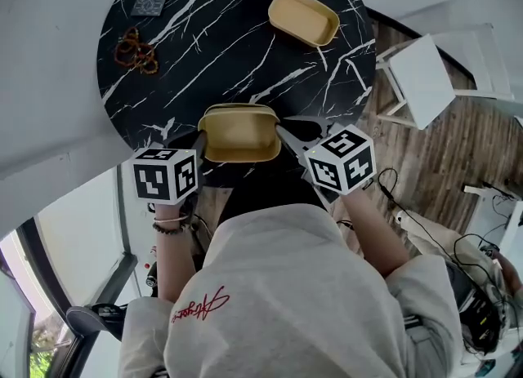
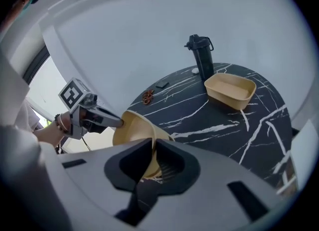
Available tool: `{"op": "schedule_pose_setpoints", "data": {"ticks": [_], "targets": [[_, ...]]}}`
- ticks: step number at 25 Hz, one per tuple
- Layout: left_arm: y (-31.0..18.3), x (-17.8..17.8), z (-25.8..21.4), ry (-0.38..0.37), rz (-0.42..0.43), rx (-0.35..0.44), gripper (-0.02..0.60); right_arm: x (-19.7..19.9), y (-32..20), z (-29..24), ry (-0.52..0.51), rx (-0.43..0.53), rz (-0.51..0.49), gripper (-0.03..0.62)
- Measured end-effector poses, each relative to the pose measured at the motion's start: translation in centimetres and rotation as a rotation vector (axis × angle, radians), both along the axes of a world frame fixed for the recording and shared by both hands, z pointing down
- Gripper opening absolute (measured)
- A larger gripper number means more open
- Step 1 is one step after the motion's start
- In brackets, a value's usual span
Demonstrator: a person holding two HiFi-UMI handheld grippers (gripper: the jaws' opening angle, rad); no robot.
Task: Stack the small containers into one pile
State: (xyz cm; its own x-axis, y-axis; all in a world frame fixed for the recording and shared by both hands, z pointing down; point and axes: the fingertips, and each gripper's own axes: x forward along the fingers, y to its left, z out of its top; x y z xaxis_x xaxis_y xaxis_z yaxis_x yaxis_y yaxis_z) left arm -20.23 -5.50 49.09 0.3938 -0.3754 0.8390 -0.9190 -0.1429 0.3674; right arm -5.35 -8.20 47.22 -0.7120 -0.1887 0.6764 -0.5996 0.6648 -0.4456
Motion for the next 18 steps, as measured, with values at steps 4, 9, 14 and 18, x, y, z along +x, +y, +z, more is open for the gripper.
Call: {"op": "schedule_pose_setpoints", "data": {"ticks": [4, 9, 14, 18], "targets": [[0.9, 0.1, 2.4, -0.030, 0.027, -0.099, 0.025, 0.2, 0.9, 3.0, 0.047, -0.078, -0.016, 0.037], [0.7, 0.2, 4.3, -0.054, 0.053, -0.173, 0.026, 0.1, 0.6, 4.5, 0.078, -0.116, -0.030, 0.044], [0.2, 0.2, 4.8, -0.120, 0.107, -0.146, 0.032, -0.1, 0.5, 5.1, 0.109, -0.063, -0.069, 0.051], [0.1, 0.0, 4.7, -0.206, 0.137, -0.058, 0.066, 0.3, 0.4, 5.1, 0.150, 0.063, -0.097, 0.093]]}}
